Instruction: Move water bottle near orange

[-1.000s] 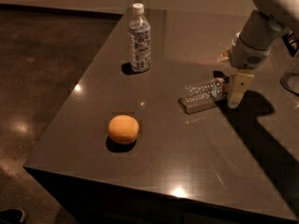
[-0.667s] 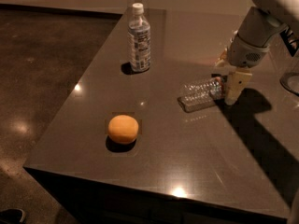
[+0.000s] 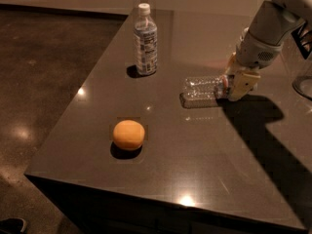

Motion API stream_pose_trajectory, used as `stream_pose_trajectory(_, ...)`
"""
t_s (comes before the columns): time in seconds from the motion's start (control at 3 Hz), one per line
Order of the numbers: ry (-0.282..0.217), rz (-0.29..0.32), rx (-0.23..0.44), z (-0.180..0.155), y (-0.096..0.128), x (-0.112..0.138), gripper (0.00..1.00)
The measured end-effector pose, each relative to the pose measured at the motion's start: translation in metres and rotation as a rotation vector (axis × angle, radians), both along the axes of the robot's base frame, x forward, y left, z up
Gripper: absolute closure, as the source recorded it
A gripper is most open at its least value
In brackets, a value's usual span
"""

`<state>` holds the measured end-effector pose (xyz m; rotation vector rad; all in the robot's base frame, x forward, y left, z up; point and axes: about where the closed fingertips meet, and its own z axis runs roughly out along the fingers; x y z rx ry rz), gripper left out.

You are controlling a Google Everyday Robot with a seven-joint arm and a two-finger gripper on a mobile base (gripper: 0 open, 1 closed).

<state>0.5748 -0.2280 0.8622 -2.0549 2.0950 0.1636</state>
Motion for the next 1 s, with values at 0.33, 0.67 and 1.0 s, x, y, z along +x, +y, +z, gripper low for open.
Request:
stream_pose_trajectory(0.33, -0.013, 0.025, 0.029, 0.012, 0.017, -0.01, 0.87)
stream_pose_trajectory(0.67, -0.012, 0.05, 0.057, 0.019, 0.045, -0.024, 1.0)
stream_pose_trajectory(1.0, 0.011, 0.09, 0.068, 0.015, 0.076, -0.039, 1.0)
